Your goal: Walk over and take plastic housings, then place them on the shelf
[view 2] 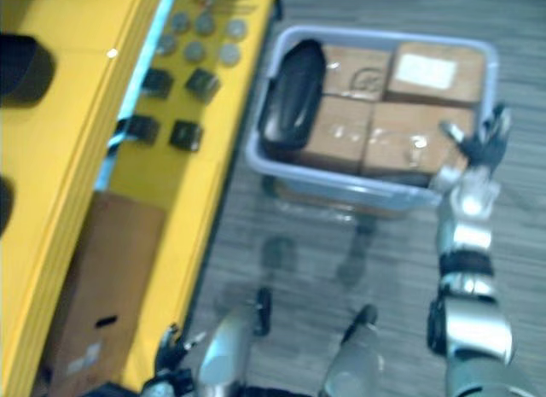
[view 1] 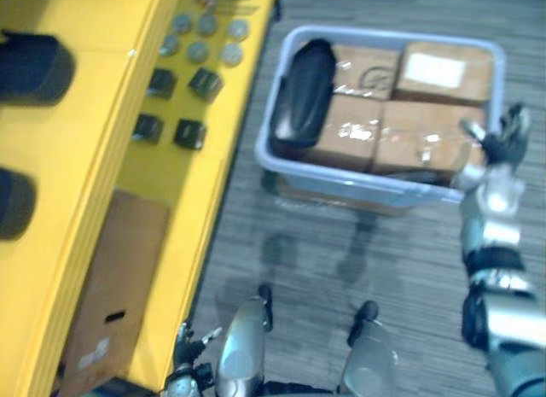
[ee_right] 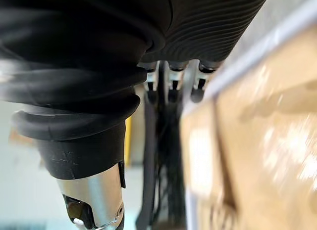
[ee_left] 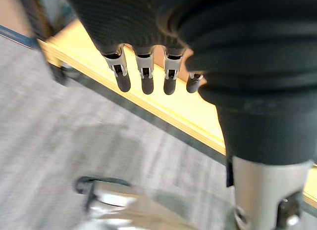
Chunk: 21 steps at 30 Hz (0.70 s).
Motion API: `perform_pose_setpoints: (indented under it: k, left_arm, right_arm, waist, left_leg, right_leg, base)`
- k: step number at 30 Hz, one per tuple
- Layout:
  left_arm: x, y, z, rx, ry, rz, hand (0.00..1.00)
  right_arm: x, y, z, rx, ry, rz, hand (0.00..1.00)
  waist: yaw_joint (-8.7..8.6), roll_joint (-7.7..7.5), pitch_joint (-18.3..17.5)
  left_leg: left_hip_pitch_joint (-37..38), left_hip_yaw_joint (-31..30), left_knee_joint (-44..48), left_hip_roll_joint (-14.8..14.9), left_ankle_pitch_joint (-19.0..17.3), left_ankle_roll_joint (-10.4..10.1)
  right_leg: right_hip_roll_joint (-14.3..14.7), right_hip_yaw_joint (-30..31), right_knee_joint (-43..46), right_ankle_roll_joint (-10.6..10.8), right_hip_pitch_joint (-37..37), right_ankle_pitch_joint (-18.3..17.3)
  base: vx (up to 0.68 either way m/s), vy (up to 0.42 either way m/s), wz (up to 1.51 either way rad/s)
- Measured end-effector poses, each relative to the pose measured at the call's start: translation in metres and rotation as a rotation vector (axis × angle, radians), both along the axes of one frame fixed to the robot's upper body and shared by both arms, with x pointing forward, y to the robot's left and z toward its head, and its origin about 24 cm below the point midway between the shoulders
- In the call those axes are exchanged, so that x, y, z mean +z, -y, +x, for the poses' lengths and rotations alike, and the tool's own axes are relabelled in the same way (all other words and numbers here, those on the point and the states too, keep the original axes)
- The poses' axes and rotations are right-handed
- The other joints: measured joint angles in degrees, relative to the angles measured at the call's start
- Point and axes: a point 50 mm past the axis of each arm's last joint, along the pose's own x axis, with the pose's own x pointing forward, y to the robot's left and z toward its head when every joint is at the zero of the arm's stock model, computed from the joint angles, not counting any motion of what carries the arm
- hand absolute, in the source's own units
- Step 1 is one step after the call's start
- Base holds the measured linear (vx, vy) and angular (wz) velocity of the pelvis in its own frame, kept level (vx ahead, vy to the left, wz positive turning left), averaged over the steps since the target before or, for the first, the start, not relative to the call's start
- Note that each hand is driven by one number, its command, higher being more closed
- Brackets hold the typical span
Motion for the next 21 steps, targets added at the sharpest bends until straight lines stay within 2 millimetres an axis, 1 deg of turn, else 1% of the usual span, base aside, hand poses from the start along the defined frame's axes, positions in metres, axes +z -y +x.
perform_pose_setpoints:
  k: [1,2,3,5,7,8,10,12,14,16,18,19,20,21]
  left_arm:
    - [-0.002,0.002,-0.003,-0.004,-0.019,-0.019,0.00]
    - [-0.003,0.003,-0.004,0.000,-0.025,-0.031,0.00]
    - [-0.004,0.005,-0.007,-0.007,-0.035,-0.045,0.00]
    - [-0.009,0.009,-0.012,-0.024,-0.071,-0.071,0.00]
    - [-0.010,0.010,-0.014,-0.036,-0.081,-0.080,0.00]
    - [-0.011,0.013,-0.015,-0.055,-0.086,-0.089,0.00]
    - [-0.012,0.015,-0.016,-0.075,-0.094,-0.099,0.00]
    - [-0.013,0.017,-0.017,-0.088,-0.097,-0.108,0.00]
    - [-0.014,0.018,-0.019,-0.083,-0.104,-0.126,0.00]
    - [-0.016,0.023,-0.021,-0.091,-0.113,-0.143,0.00]
    - [-0.016,0.026,-0.021,-0.094,-0.112,-0.151,0.00]
    - [-0.016,0.028,-0.021,-0.079,-0.111,-0.167,0.00]
    - [-0.016,0.029,-0.020,-0.076,-0.110,-0.173,0.00]
    - [-0.016,0.033,-0.020,-0.090,-0.112,-0.179,0.00]
  right_arm:
    - [0.010,-0.001,0.002,-0.005,-0.003,-0.015,0.00]
    - [0.014,-0.002,0.003,-0.004,-0.004,-0.020,0.00]
    - [0.023,-0.003,0.005,-0.007,-0.002,-0.039,0.00]
    - [0.037,-0.005,0.006,-0.012,0.002,-0.058,0.00]
    - [0.043,-0.008,0.007,-0.015,-0.003,-0.091,0.00]
    - [0.046,-0.009,0.008,-0.024,-0.018,-0.110,0.00]
    - [0.047,-0.001,0.005,-0.069,-0.058,-0.140,0.00]
    - [0.046,0.005,0.004,-0.107,-0.092,-0.148,0.00]
    - [0.044,0.012,0.002,-0.161,-0.145,-0.144,0.00]
    - [0.038,0.023,-0.001,-0.241,-0.218,-0.150,0.00]
    - [0.038,0.027,-0.004,-0.278,-0.240,-0.156,0.00]
    - [0.038,0.030,-0.005,-0.300,-0.263,-0.164,0.00]
    - [0.039,0.033,-0.007,-0.316,-0.271,-0.166,0.00]
    - [0.038,0.038,-0.010,-0.355,-0.300,-0.172,0.00]
  waist:
    - [1.15,0.14,0.1]
    - [1.50,0.23,0.1]
    - [2.47,0.56,0.2]
    - [2.96,1.28,0.5]
    - [3.11,1.30,0.5]
    - [3.53,1.50,0.4]
    - [4.22,1.72,0.2]
    - [4.63,1.77,0.2]
    - [4.80,2.13,0.0]
    - [5.53,3.01,-0.6]
    - [5.69,3.72,-1.1]
    - [5.95,4.40,-1.6]
    - [6.05,4.72,-1.8]
    - [6.47,5.49,-2.4]
  left_leg:
    - [-0.2,-0.3,-0.9,-0.8,0.9,0.1]
    - [-0.4,-0.5,-1.3,-1.0,1.4,0.3]
    - [-0.5,-1.0,-1.8,-1.5,1.7,0.2]
    - [-0.6,-1.9,-2.4,-2.4,2.7,0.3]
    - [-0.6,-1.9,-2.9,-2.8,3.1,0.3]
    - [-1.0,-1.9,-2.9,-2.8,3.2,0.4]
    - [-1.6,-2.3,-2.8,-2.9,3.6,0.3]
    - [-2.2,-2.4,-2.8,-2.9,3.8,0.2]
    - [-2.7,-2.7,-2.8,-3.0,4.0,0.2]
    - [-2.8,-2.8,-2.9,-3.0,4.1,0.1]
    - [-3.1,-3.0,-3.0,-3.0,4.3,0.1]
    - [-3.6,-3.2,-3.0,-3.0,4.4,0.1]
    - [-3.9,-3.3,-3.0,-3.0,4.5,0.1]
    - [-4.6,-3.5,-3.1,-3.0,4.7,0.1]
  right_leg:
    - [-0.7,-0.5,-0.2,0.1,-0.1,0.0]
    - [-0.9,-1.0,-0.4,0.3,-0.1,0.2]
    - [-1.3,-1.5,-0.7,0.4,0.0,0.3]
    - [-2.1,-2.6,-0.7,0.4,0.5,0.3]
    - [-2.4,-2.8,-0.6,0.5,0.3,0.4]
    - [-2.5,-2.8,-0.6,0.5,0.0,0.5]
    - [-2.5,-3.0,-0.6,0.6,-0.4,0.6]
    - [-2.5,-3.0,-0.4,0.6,-1.1,0.6]
    - [-2.6,-3.1,-0.1,0.6,-1.5,0.6]
    - [-2.6,-3.2,0.2,0.6,-1.6,0.6]
    - [-2.6,-3.5,0.2,0.6,-1.6,0.6]
    - [-2.6,-3.8,0.2,0.6,-2.0,0.6]
    - [-2.6,-3.9,0.2,0.6,-2.2,0.6]
    - [-2.6,-4.2,0.3,0.6,-2.7,0.6]
  base:
    - [-0.07,0.020,0.38]
    - [-0.08,0.015,0.27]
    - [-0.07,0.008,0.24]
    - [-0.09,0.024,0.27]
    - [-0.06,0.017,0.10]
    - [-0.06,0.013,0.02]
    - [-0.07,0.012,0.06]
    - [-0.05,0.005,0.06]
    - [-0.03,-0.001,0.04]
    - [0.00,0.000,0.00]
    - [-0.01,0.001,0.07]
    - [-0.01,0.002,0.09]
    - [-0.01,-0.001,0.11]
    - [-0.01,-0.005,0.06]
